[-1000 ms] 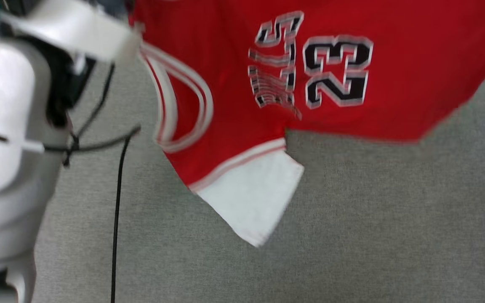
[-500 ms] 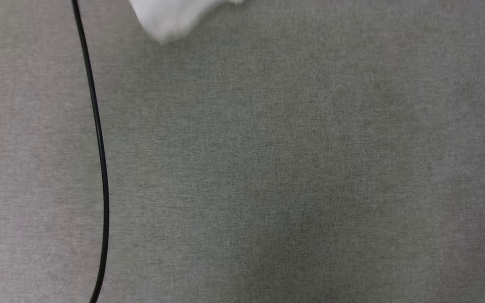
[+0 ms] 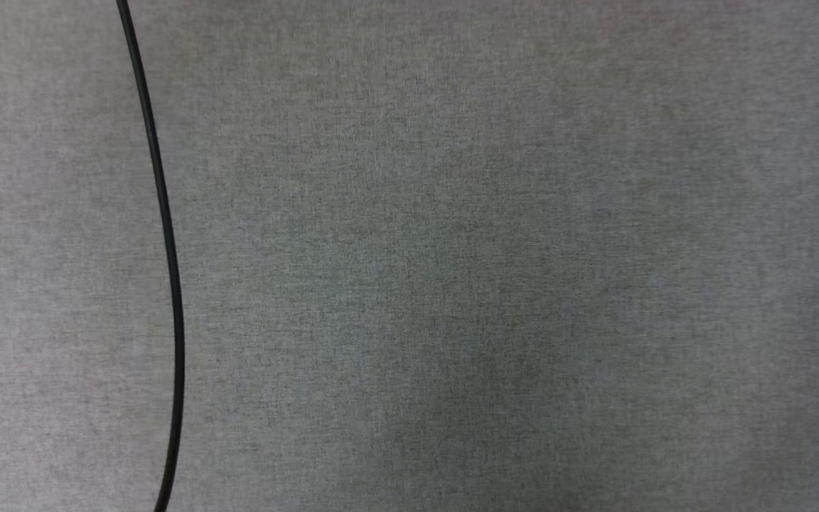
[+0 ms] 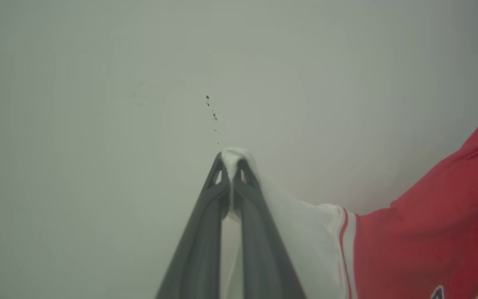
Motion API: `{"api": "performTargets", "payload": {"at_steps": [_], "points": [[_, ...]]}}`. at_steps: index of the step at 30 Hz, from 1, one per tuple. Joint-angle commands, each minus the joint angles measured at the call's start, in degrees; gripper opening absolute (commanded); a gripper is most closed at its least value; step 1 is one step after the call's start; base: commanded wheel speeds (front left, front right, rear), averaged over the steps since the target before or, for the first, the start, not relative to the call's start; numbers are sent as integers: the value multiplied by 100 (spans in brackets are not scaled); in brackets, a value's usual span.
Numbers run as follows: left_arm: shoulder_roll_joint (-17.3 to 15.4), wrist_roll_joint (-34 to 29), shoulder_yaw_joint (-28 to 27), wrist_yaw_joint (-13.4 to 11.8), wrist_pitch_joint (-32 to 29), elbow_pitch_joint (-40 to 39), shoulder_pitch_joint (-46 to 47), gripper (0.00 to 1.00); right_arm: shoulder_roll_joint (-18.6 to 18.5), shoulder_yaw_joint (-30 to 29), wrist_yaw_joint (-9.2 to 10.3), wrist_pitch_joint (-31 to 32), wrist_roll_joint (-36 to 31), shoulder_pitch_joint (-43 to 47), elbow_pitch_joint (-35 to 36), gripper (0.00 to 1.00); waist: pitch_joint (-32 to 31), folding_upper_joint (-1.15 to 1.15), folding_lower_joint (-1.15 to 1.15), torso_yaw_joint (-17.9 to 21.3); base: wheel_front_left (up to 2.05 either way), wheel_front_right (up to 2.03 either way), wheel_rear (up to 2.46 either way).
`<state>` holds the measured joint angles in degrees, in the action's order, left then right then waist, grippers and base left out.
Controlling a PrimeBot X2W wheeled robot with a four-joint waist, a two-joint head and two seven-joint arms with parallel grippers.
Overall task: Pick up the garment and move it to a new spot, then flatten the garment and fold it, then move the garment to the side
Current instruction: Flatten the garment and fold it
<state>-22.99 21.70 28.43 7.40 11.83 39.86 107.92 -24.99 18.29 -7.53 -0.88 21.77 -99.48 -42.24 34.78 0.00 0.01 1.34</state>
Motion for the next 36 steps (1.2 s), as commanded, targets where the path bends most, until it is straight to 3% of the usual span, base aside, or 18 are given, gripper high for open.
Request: {"api": "performTargets", "payload": {"at_steps": [1,10,21,23,24,26,28,29,36], "points": [[-42,114,68,1,106,116,-190,0,3,130,9,-107,76,89,-125,0,157,0,-1,-47,0,0,0],[-219,605,344,2,332,-8,-1221,0,-124,858,9,-559,727,839,-276,0,101,0,-1,-145,0,0,0],[-770,711,239,-119,341,-1504,-3417,0,-694,1657,9,-861,1802,2670,527,0,-633,0,-1,-92,0,0,0],[-957,812,220,-320,335,-2049,-4362,0,-827,1792,9,-897,2082,3311,824,0,-937,0,-1,-40,0,0,0],[-957,812,220,-320,335,-2049,-4362,0,-827,1792,9,-897,2082,3311,824,0,-937,0,-1,-40,0,0,0],[-1187,930,189,-607,291,-2617,-5281,0,-961,1901,9,-925,2251,3938,1069,0,-1220,0,-1,-10,0,0,0],[-1244,992,176,-704,260,-2787,-5595,0,-1006,1931,9,-923,2299,4145,1149,0,-1310,0,-1,-8,0,0,0],[-1399,1069,171,-910,208,-3111,-6188,0,-1076,1993,9,-891,2375,4552,1284,0,-1495,0,-1,1,0,0,0],[-1617,1461,233,-1508,114,-4018,-8066,0,-1308,2026,9,-787,2519,5910,1649,0,-2168,0,-1,-58,0,0,0]]}}
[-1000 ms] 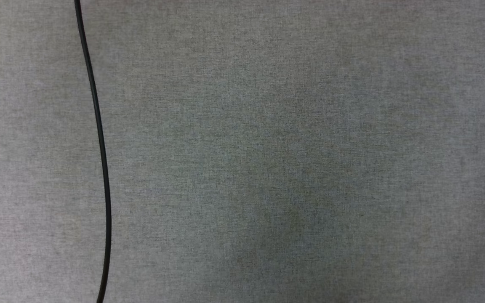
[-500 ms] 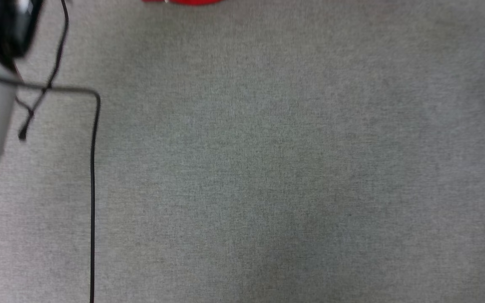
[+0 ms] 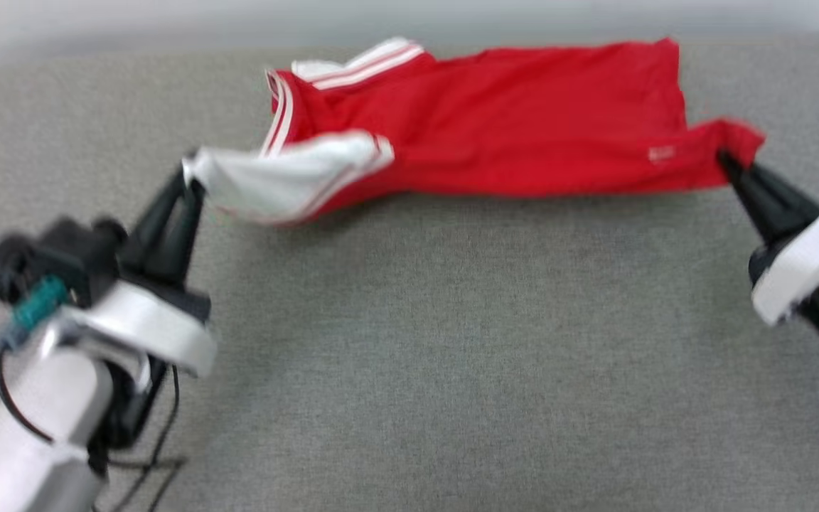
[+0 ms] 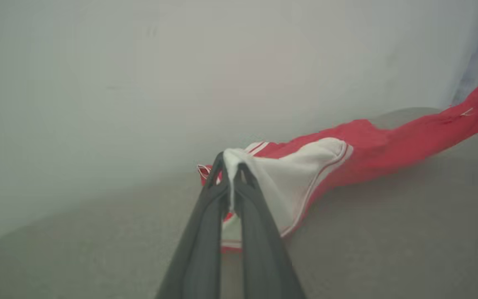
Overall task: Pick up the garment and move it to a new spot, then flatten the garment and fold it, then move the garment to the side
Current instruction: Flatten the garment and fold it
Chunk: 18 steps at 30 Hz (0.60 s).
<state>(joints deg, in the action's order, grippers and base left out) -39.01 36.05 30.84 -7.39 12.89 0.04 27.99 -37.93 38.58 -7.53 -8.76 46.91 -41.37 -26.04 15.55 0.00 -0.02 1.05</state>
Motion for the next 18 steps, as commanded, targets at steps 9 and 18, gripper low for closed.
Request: {"api": "performTargets", "payload": {"at_steps": [9,18], "points": [[-125,479,169,-432,-18,-368,-1826,0,-186,-250,9,94,117,1660,312,0,-909,0,2,-137,0,0,0],[-249,1372,355,-558,-258,-407,-3630,0,-141,-769,10,498,24,3466,829,0,-1575,0,2,-79,0,0,0]]}}
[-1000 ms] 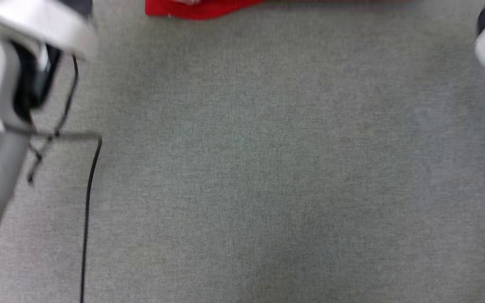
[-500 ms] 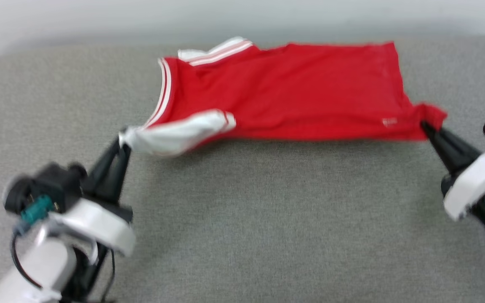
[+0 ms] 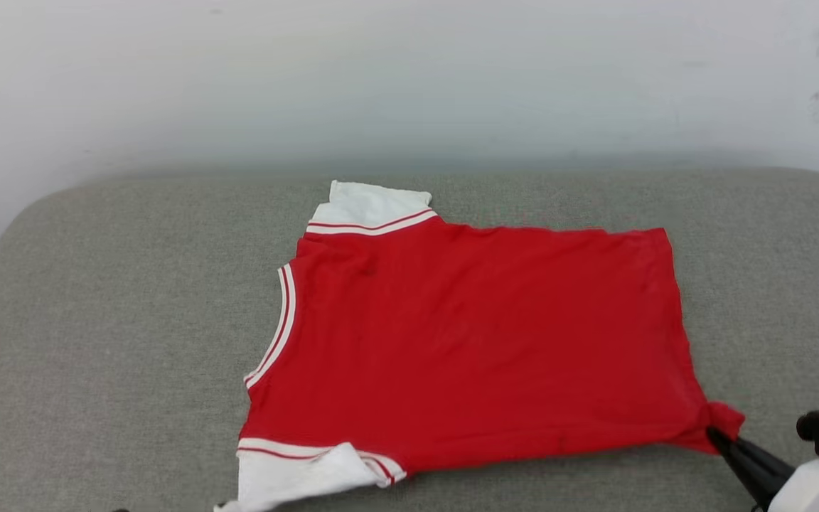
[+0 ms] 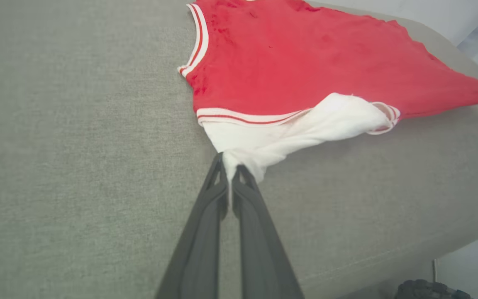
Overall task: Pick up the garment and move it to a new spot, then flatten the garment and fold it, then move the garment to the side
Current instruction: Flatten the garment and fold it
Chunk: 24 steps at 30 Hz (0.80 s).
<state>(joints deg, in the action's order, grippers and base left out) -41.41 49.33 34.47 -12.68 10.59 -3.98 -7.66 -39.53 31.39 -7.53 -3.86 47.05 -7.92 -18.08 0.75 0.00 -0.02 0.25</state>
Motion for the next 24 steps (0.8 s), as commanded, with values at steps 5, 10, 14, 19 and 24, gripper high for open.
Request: {"api": "performTargets", "payload": {"at_steps": [5,10,14,19,24], "points": [[102,323,195,60,-233,16,-454,0,54,-356,9,240,35,851,287,0,-180,0,2,-45,0,0,0],[145,486,366,183,-435,37,-603,0,-32,-655,9,544,29,1415,511,0,-198,0,2,-77,0,0,0],[210,370,414,225,-320,74,-484,0,16,-871,9,691,-98,1562,646,0,-182,0,2,-64,0,0,0],[230,40,321,201,-65,183,-100,0,172,-1037,9,793,-241,1523,758,0,-155,0,2,-49,0,0,0],[164,-289,296,321,-101,269,550,0,298,-1119,9,861,-187,1315,888,0,-83,0,2,7,0,0,0]]}}
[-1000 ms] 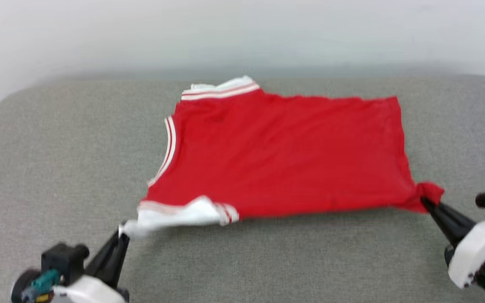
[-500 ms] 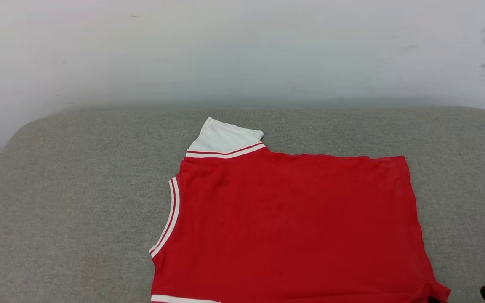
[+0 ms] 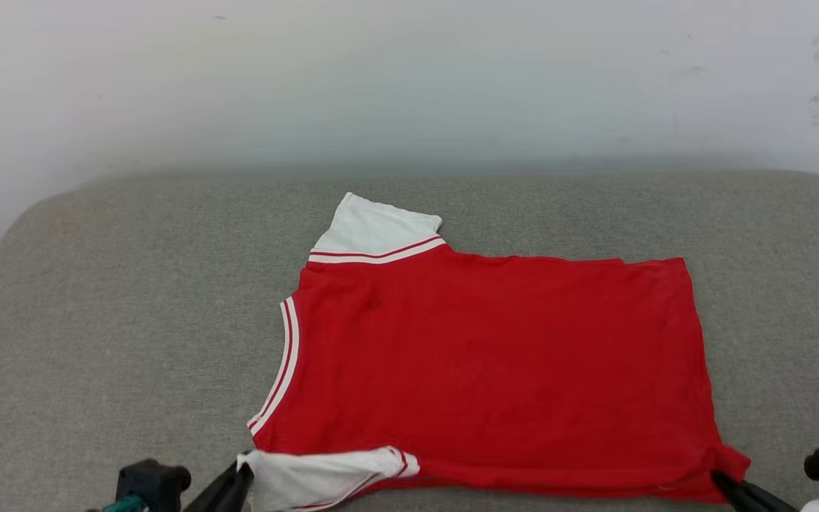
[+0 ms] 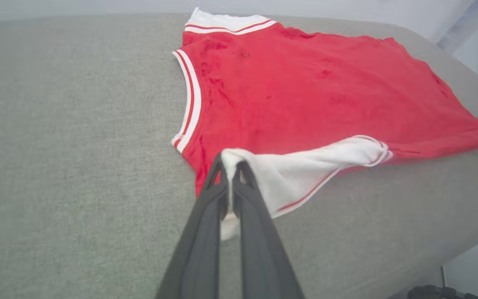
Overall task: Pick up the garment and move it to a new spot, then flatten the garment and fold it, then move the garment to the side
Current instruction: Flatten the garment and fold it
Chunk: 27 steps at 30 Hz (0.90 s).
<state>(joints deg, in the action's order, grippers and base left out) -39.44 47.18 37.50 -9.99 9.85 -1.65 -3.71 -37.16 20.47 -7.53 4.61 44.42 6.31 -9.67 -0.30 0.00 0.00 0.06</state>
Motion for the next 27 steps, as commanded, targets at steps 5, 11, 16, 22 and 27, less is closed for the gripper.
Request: {"api": "performTargets", "payload": {"at_steps": [5,11,16,22,27], "points": [[-4,-273,12,288,-260,234,971,0,33,-61,9,75,126,-359,128,0,170,0,0,124,0,0,0],[152,-501,126,746,-451,900,1958,0,21,16,9,164,230,-880,51,0,497,0,0,273,0,0,0],[280,-651,201,1061,-477,1617,2624,0,3,187,9,204,224,-1421,-215,0,807,0,0,373,0,0,0],[439,-808,332,1338,-406,2478,3123,0,138,480,9,145,361,-1997,-614,0,1137,0,0,427,0,0,0],[674,-786,492,1522,-369,3161,3331,0,222,795,9,155,382,-2339,-1087,0,1286,0,0,426,0,0,0]]}}
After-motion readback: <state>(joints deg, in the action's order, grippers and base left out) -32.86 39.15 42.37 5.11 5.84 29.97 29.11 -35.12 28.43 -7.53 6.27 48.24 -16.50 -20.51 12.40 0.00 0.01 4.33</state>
